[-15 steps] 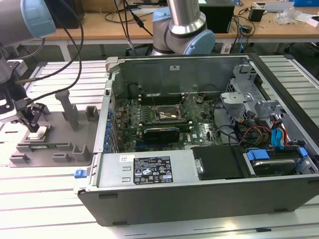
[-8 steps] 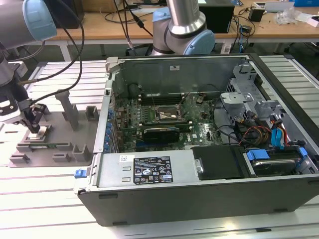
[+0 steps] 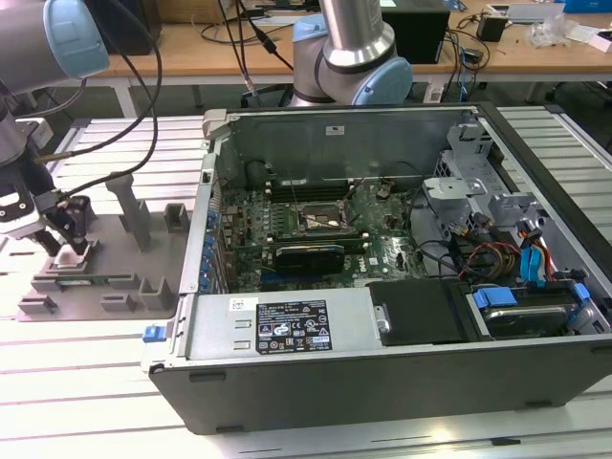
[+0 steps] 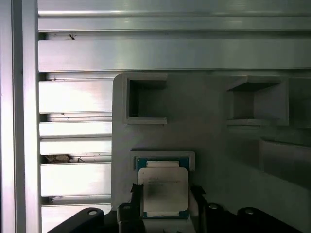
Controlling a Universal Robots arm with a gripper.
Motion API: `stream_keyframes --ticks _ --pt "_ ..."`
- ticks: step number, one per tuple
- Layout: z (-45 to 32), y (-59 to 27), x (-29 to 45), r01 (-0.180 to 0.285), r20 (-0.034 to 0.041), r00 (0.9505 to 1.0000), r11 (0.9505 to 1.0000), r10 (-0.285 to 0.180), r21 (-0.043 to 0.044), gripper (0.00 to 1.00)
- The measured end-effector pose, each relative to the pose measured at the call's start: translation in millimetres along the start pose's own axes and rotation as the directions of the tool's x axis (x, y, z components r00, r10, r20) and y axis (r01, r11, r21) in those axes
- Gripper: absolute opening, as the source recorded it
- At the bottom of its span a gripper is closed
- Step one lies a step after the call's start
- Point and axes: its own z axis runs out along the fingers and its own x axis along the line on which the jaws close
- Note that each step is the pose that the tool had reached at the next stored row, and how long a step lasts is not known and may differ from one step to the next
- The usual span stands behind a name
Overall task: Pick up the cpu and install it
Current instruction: 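Pick up the cpu and move it towards the insertion slot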
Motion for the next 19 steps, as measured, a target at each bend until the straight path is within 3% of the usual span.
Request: stream_keyframes --ticks 5,19 --pt "0.0 0.0 0.0 0.0 0.0 1.0 1.0 0.0 0.0 0.66" --pt "17.4 7.9 0.9 0.001 0.0 1.0 1.0 -0.001 0.0004 0.66"
